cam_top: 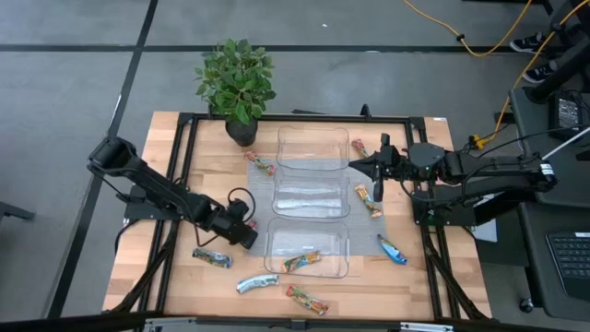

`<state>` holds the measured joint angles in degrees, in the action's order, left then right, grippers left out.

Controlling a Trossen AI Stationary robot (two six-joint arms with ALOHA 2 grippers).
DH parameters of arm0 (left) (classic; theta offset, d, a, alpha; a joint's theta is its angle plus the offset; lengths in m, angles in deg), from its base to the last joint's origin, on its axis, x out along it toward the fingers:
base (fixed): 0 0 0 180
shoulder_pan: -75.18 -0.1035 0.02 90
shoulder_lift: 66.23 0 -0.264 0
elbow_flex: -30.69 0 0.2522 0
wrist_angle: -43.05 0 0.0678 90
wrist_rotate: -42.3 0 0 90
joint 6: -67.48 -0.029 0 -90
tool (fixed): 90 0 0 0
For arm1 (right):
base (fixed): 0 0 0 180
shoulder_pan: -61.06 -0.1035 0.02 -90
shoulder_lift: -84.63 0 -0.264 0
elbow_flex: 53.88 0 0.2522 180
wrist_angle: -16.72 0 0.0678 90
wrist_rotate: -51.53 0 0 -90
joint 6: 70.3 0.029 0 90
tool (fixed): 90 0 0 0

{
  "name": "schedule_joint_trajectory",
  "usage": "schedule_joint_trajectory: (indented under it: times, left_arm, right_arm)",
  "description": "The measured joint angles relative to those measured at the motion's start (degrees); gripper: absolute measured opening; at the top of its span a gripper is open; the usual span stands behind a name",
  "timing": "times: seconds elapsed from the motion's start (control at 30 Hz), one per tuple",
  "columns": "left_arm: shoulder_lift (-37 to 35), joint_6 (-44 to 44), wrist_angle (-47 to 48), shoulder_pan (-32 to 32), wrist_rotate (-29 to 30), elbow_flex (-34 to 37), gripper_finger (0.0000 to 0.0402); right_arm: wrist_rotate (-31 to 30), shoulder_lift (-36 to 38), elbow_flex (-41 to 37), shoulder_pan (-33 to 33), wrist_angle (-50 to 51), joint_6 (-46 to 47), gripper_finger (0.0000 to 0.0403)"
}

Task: Pick and place Granola Bars by type
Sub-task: Put the red granola bar into the middle transparent bin

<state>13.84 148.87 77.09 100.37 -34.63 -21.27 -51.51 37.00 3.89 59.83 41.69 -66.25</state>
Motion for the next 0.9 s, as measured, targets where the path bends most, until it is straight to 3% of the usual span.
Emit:
schedule_joint_trajectory:
  times: [0.23, 0.57, 0.73, 0.9]
  left_arm:
    - [5.34, -1.66, -5.57, -2.23, -3.88, -0.02, 0.0259]
    - [7.43, -1.27, -6.49, -2.47, -3.99, -0.22, 0.0257]
    - [7.45, 0.95, -5.64, -2.47, -3.76, -0.22, 0.0241]
    - [7.52, 3.26, -4.39, -2.49, -3.68, -0.21, 0.0193]
  right_arm:
    - [0.00, 0.00, 0.00, 0.00, 0.68, 0.00, 0.0008]
    - [0.00, 0.00, 0.00, -0.01, 0.70, -0.01, 0.0008]
    - [0.00, 0.00, 0.00, 0.00, 0.70, -0.02, 0.0008]
    - [0.00, 0.00, 0.00, 0.00, 0.69, -0.02, 0.0008]
